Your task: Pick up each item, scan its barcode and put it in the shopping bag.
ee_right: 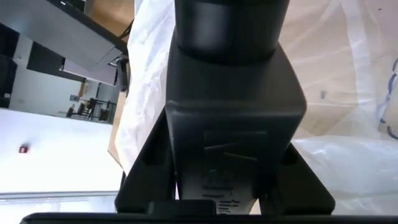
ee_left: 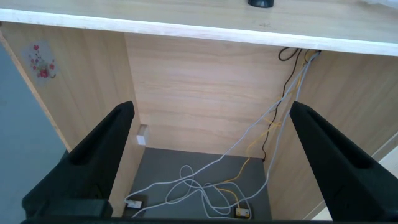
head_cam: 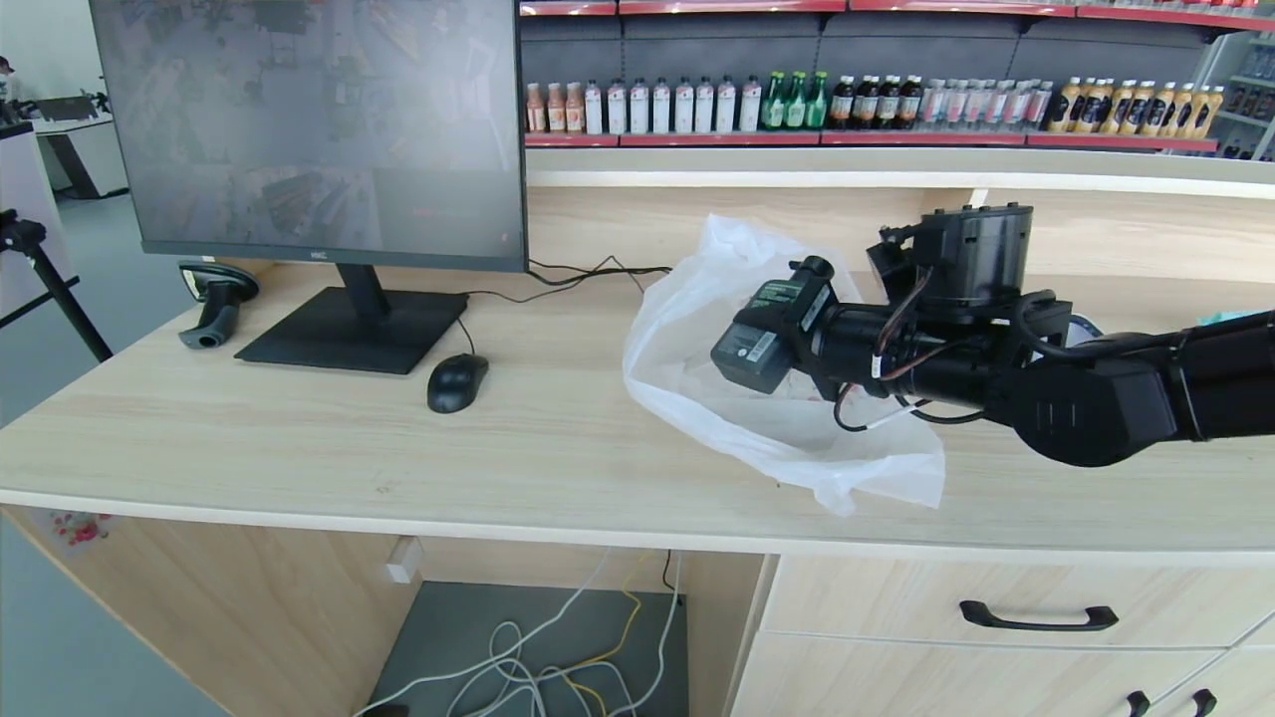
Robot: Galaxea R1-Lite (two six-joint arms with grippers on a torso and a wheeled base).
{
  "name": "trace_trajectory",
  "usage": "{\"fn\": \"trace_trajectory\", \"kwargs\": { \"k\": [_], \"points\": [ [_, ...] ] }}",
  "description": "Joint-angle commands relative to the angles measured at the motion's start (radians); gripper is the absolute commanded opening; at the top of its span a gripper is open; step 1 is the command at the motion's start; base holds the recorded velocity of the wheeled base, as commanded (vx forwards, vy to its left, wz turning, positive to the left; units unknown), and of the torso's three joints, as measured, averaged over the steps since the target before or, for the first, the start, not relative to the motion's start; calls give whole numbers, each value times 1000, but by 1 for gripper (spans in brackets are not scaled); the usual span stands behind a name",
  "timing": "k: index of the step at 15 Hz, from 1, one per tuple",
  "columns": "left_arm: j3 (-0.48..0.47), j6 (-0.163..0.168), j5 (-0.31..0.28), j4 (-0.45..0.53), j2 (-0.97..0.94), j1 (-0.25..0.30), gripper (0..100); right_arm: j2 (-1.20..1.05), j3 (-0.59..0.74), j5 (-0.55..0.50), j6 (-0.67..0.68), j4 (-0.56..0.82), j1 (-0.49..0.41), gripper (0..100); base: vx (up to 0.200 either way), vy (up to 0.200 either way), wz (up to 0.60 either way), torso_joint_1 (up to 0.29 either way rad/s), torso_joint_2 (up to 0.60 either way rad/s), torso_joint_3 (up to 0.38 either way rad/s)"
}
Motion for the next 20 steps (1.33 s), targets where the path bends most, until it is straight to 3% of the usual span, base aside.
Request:
{"fn": "trace_trajectory", "kwargs": {
  "k": [1,7,9,13,17,18,20],
  "points": [
    [0,0,0,0,0,0,100,66,-39,-9,0,1,4,0,0,0,0,0,0,0],
    [0,-2,0,0,0,0,100,103,-62,-47,-1,72,6,0,0,0,0,0,0,0],
    [0,-2,0,0,0,0,100,114,-120,-49,2,149,6,0,0,0,0,0,0,0],
    [0,-3,0,0,0,0,100,146,-233,-47,8,170,4,0,0,0,0,0,0,0],
    [0,-3,0,0,0,0,100,150,-201,-50,6,173,4,0,0,0,0,0,0,0],
    [0,-3,0,0,0,0,100,149,-191,-57,6,172,4,100,0,0,0,0,0,0],
    [0,-3,0,0,0,0,100,170,-194,-118,5,165,4,100,0,0,0,0,0,0]
  ]
}}
